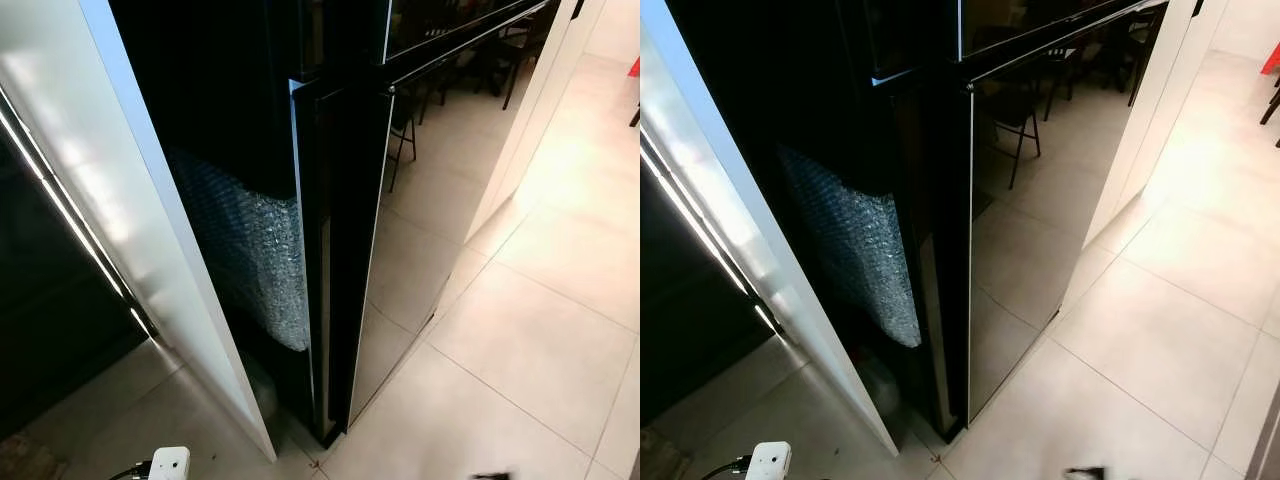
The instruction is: Restocking fridge
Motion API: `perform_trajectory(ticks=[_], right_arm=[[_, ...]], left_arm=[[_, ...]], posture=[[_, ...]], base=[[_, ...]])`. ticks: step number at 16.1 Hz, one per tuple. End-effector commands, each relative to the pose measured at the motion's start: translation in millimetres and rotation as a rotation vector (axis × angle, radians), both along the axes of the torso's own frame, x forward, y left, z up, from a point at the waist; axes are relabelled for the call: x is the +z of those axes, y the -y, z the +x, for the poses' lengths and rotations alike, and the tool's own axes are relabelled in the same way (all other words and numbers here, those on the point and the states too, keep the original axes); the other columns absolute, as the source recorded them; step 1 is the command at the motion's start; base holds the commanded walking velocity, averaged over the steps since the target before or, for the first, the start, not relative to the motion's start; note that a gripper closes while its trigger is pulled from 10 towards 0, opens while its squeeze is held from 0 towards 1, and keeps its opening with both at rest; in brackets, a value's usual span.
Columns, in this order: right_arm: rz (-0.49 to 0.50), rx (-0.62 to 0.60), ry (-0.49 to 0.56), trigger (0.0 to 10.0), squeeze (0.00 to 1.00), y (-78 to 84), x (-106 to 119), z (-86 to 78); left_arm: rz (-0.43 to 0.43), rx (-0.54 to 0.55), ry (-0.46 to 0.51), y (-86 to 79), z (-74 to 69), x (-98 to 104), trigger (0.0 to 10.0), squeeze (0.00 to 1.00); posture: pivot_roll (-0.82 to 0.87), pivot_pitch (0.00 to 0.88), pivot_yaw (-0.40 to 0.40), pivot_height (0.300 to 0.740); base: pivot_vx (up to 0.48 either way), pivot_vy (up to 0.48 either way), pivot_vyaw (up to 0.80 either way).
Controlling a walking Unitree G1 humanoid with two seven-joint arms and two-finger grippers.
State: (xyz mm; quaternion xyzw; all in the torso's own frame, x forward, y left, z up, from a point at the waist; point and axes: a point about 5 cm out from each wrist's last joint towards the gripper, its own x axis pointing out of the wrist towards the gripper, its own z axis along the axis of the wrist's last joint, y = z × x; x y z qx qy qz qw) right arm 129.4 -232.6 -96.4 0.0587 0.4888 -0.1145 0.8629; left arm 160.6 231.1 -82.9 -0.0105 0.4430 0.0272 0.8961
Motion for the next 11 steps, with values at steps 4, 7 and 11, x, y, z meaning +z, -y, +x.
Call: perform_trajectory(ticks=[4,7,11], right_arm=[[-0.026,0.061,-0.028,10.0,0.00,-10.7,-1,7.2],[0.000,0.037,-0.061,10.0,0.00,-18.7,-5,0.2],[0.007,0.033,-0.058,10.0,0.00,-22.4,-5,4.2]], left_arm=[[0.012,0.012,-0.031,-1.6,-8.4,-4,10.0,0.00],[0.020,-0.008,-0.034,-2.7,-8.3,-3,10.0,0.00],[0.028,0.009,-0.012,-6.4,-4.5,0,10.0,0.00]], posture=[[-0.03,0.000,0.011,0.740],[-0.03,0.000,0.024,0.740],[0.00,0.000,0.038,0.740]], base=[[0.000,0.000,0.60],[0.000,0.000,0.80],[0.000,0.000,0.80]])
